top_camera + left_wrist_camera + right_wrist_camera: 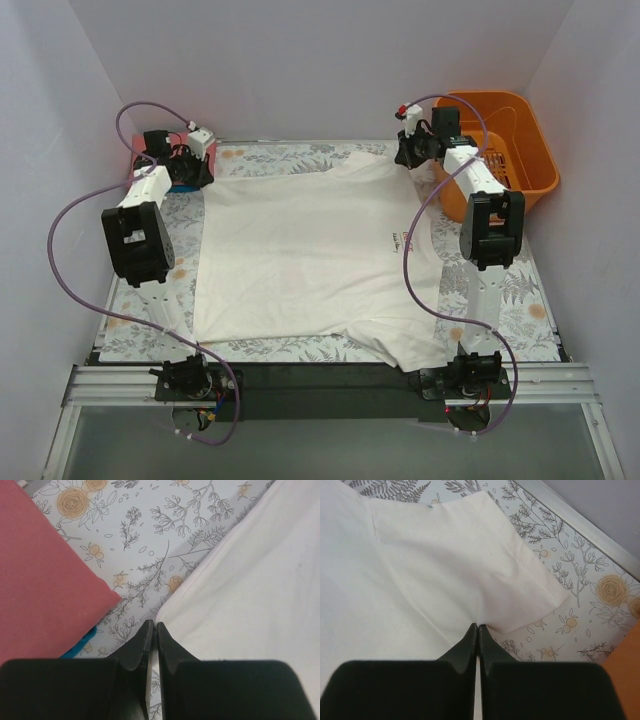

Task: Fold and stack the t-shirts
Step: Fold the tshirt

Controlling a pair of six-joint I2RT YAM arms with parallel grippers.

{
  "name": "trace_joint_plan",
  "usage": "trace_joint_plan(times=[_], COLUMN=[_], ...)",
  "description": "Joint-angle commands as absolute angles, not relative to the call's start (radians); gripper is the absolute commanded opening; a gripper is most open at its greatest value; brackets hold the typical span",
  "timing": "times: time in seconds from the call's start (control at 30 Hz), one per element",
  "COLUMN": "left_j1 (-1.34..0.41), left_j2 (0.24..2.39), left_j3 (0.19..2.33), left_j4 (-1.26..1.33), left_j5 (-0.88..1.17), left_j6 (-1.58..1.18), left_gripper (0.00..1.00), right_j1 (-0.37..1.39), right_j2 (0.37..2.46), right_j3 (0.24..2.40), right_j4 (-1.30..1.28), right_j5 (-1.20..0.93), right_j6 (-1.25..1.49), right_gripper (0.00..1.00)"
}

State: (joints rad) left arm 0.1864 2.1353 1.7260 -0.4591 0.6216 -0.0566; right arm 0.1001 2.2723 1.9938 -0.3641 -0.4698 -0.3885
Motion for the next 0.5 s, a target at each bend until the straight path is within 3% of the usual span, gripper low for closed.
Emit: trace_joint_plan(times=[0.0, 0.47], left_j1=[0.213, 0.241], left_j2=[1.99, 1.777], left_j3=[1.672, 1.379], left_j4=[-0.422, -0.426], left_j5=[0.676, 0.704], left_j6=[-0.006, 0.219], left_gripper=[0.0, 0.0], right_j1=[0.092, 0.078], right_j2=[2.172, 1.925], right_j3=[1.947, 1.64], right_j4=[-0.345, -0.359], right_j5=[-0.497, -0.505], right_j6=[-0.396, -0.475], right_gripper=[0.01, 0.01])
